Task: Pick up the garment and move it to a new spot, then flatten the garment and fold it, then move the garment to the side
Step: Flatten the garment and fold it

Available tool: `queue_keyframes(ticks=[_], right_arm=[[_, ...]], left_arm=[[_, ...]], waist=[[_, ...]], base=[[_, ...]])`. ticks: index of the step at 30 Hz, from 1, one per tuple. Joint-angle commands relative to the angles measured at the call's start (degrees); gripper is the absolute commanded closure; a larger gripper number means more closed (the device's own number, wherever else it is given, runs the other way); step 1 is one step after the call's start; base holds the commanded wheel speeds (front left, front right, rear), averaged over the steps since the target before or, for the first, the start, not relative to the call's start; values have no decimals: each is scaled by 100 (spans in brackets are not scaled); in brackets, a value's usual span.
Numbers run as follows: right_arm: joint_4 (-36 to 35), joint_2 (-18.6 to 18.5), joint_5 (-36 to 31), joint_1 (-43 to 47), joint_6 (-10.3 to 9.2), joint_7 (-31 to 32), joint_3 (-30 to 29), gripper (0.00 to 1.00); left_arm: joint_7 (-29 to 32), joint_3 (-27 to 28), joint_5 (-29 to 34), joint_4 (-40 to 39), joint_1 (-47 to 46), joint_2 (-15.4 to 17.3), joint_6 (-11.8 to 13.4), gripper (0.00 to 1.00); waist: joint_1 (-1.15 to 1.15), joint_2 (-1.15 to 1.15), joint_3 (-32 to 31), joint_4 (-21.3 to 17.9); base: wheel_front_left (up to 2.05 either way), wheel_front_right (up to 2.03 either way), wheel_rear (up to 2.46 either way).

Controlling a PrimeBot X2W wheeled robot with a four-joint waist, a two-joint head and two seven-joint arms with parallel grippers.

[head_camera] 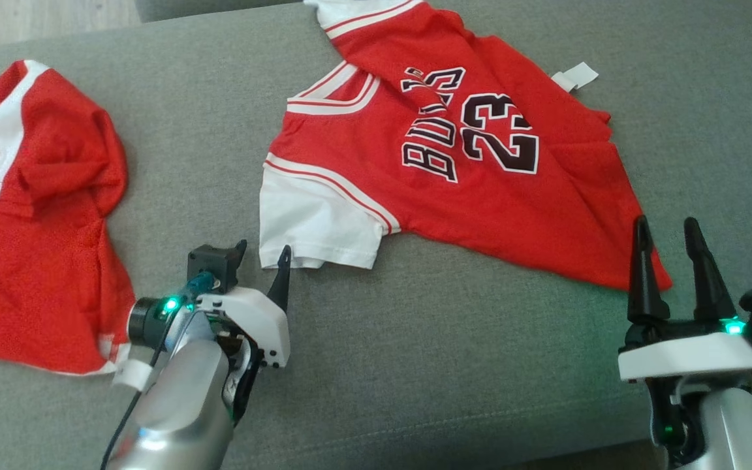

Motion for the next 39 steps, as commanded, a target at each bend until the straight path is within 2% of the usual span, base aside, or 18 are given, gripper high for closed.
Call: queue_keyframes(ticks=[1, 10, 11, 12, 13, 18, 23, 28, 33, 39], right_arm=[[-214, -31, 42, -190, 43, -63, 162, 0], [-215, -31, 77, -257, 43, -123, 161, 0], [-209, -31, 78, -257, 43, -130, 157, 0], [-203, -31, 77, -255, 43, -135, 150, 0], [-195, -31, 76, -252, 43, -140, 137, 0], [-83, -31, -4, -211, 43, -81, -9, 0], [152, -31, -51, -154, 43, 27, -302, 0], [459, -31, -51, -128, 43, 105, -531, 0], [921, -31, -9, -192, 43, 143, -821, 0], [1419, -31, 135, -324, 43, 188, -891, 0]], left_arm=[[-101, 142, 16, -40, -313, 113, -22, 0], [101, -39, -37, 576, -575, 98, -288, 0], [164, -53, -58, 651, -590, 95, -315, 4], [199, -56, -82, 711, -607, 92, -332, 66], [204, -60, -99, 756, -622, 89, -342, 100], [-40, 8, -201, 827, -665, 81, -277, 100], [-331, 187, -336, 581, -635, 78, -164, 100], [-413, 372, -378, -49, -476, 109, -62, 100], [-418, 619, -263, -1163, -150, 160, 68, 100], [-419, 744, -183, -1688, 79, 164, 82, 100]], waist=[[0, 0, 26, -36], [0, 0, 140, -125], [0, 0, 139, -122], [0, 0, 134, -116], [0, 0, 129, -108], [0, 0, 62, -35], [0, 0, -57, 38], [0, 0, -150, 105], [0, 0, -190, 179], [0, 0, -202, 205]], base=[[0, 0, 0], [0, 0, 0], [0, 0, 0], [0, 0, 0], [0, 0, 0], [0, 0, 0], [0, 0, 0], [0, 0, 0], [0, 0, 0], [0, 0, 0]])
